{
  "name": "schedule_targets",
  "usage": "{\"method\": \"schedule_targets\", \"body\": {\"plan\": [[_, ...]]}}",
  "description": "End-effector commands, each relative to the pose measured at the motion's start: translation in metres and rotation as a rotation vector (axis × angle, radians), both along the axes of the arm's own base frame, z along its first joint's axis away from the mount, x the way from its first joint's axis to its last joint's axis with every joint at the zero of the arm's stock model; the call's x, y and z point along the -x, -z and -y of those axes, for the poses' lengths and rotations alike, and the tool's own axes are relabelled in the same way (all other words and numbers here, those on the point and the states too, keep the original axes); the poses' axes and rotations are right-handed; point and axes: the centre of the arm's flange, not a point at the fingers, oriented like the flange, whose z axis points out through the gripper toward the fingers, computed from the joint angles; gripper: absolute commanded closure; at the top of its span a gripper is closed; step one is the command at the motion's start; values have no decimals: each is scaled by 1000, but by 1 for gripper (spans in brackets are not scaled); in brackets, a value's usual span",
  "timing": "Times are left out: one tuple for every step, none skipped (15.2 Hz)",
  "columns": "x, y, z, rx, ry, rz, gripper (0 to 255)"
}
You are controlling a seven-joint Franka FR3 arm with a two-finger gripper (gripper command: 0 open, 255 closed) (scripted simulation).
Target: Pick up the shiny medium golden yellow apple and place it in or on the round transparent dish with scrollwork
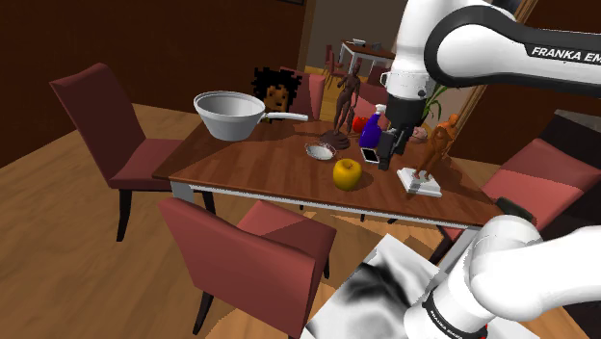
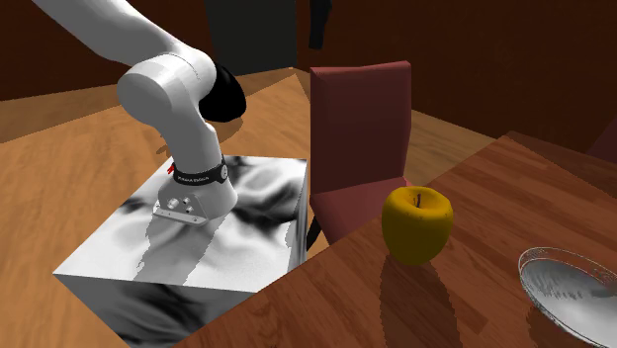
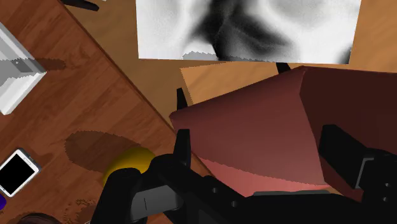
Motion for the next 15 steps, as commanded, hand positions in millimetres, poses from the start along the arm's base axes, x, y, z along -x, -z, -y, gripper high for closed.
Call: {"method": "schedule_targets", "body": {"plan": [[0, 0, 0, 0, 0, 0, 0], [-8, 7, 5, 5, 23, 12, 0], [-16, 14, 11, 10, 46, 24, 0], [-23, 21, 17, 15, 69, 36, 0], [-31, 28, 23, 21, 92, 48, 0], [-39, 35, 30, 26, 116, 60, 0], [-46, 42, 36, 31, 139, 72, 0], [-54, 48, 43, 36, 162, 84, 0], [-61, 54, 50, 41, 185, 96, 0], [-69, 61, 57, 46, 208, 108, 0], [-76, 67, 64, 51, 231, 120, 0], [-83, 73, 72, 56, 254, 132, 0], [-90, 79, 80, 62, 277, 144, 0], [-97, 84, 88, 67, 300, 156, 0], [-104, 90, 96, 72, 324, 168, 0]]}}
